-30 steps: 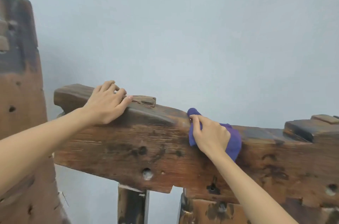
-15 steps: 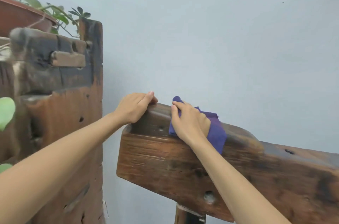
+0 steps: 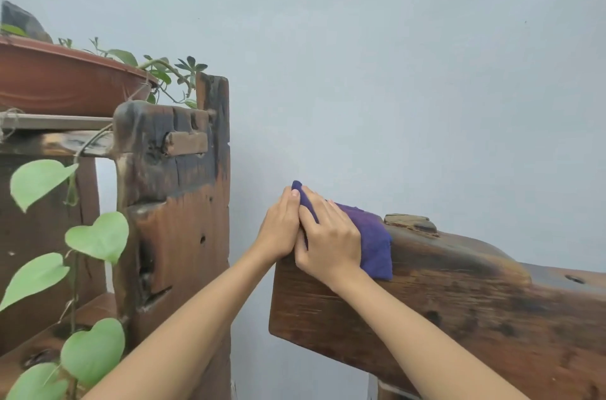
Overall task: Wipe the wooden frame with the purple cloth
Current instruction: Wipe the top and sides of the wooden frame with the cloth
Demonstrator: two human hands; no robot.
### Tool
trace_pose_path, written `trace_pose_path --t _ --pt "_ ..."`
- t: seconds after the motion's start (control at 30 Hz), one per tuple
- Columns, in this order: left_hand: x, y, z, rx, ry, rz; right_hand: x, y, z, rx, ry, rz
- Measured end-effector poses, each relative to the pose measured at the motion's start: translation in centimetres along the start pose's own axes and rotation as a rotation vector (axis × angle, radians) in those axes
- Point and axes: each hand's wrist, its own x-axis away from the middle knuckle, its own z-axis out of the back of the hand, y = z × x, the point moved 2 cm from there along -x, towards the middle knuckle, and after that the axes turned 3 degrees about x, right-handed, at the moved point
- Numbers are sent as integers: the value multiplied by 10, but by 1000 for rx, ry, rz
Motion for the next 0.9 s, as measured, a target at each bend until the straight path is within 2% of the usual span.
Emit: trace_pose_path --t 0.13,0.23,0.3,0.37,0.43,0.47,0.53,0.63,0.7,0.77,0.9 --pt "42 -1 3 126 -96 39 26 6 6 -67 -59 219" --pt "77 -11 1 96 -34 139 60 9 11 -173 -212 316" --pt "104 -19 1 -49 -53 232 93 8 16 -272 -474 303" --pt "130 -23 0 -156 -189 279 123 5 23 -297 -794 242" --pt "156 -21 0 -223 -258 290 152 6 34 -196 -959 213" --pt "168 -20 -1 -254 -283 278 162 7 41 -200 -978 165" --pt "193 -18 -2 -216 -340 284 170 8 62 -365 -935 19" --pt "221 -12 -11 76 -481 353 162 17 98 -618 -868 -267" --pt "227 -5 -16 247 -485 399 155 22 119 -815 -922 -451" --pt "227 2 -20 396 -470 427 157 26 130 -1111 -946 -721" --pt "228 16 -34 396 -449 337 164 32 149 -1401 -790 -1140"
